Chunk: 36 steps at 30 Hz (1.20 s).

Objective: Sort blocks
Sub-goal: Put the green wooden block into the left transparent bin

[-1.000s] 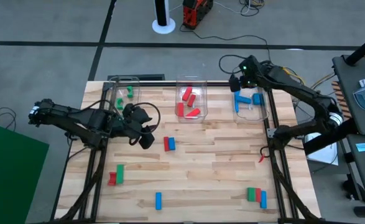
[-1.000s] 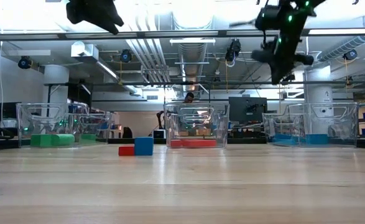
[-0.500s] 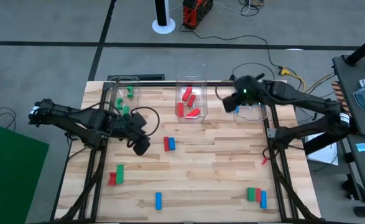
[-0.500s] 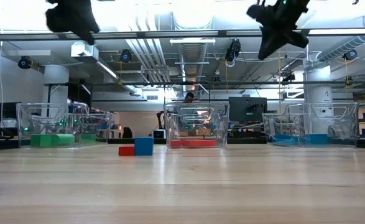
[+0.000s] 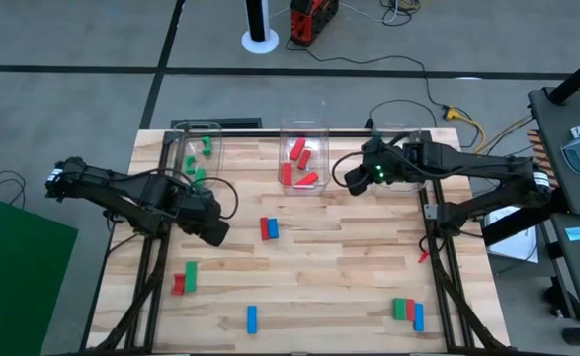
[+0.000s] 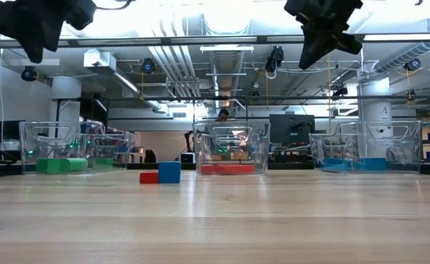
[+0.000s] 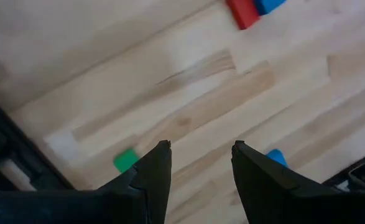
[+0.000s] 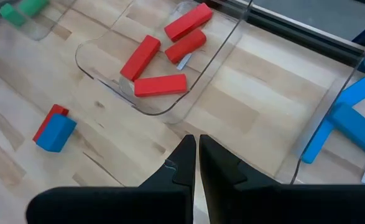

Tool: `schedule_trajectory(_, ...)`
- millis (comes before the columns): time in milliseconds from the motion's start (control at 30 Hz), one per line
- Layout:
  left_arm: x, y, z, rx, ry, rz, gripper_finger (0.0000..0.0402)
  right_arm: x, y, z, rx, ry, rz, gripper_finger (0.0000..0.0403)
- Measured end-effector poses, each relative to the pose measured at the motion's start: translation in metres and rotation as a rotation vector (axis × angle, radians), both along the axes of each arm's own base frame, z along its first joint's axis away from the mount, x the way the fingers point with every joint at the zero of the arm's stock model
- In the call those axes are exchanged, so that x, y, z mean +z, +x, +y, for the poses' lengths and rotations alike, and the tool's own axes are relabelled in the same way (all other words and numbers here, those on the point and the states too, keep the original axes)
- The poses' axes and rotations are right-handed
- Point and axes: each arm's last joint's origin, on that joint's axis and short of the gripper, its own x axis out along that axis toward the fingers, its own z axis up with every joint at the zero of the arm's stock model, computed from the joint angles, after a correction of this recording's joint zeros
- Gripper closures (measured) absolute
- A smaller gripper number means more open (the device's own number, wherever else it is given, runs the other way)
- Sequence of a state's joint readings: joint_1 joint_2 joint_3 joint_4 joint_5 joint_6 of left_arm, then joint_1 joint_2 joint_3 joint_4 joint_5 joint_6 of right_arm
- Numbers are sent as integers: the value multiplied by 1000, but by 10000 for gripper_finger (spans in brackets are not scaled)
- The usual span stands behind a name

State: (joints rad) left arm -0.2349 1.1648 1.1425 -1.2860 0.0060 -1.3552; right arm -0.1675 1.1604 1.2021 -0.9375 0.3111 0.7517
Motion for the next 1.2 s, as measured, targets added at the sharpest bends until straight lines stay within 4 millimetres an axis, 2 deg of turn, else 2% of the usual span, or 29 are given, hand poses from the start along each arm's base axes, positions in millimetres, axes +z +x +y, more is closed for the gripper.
schedule_trajectory(167,-9,-2,-5,63,-14,49,255,-2,2,-1,-1,-2,8,390)
schedule_trajectory(300,-27,-3,-15,144,-21,126,255,-3,4,-1,0,-2,12,390)
schedule_trajectory(500,-46,1,-31,157,16,229,255,-5,6,-1,0,-4,4,390)
schedule_trajectory(733,-66,0,-36,163,35,332,255,-10,7,-1,0,-3,10,390)
schedule_trajectory(967,-74,-7,-38,201,34,364,255,-15,7,-1,1,5,24,390)
schedule_trajectory(1200,-95,-16,-54,230,-18,356,255,-15,7,-1,3,6,19,390)
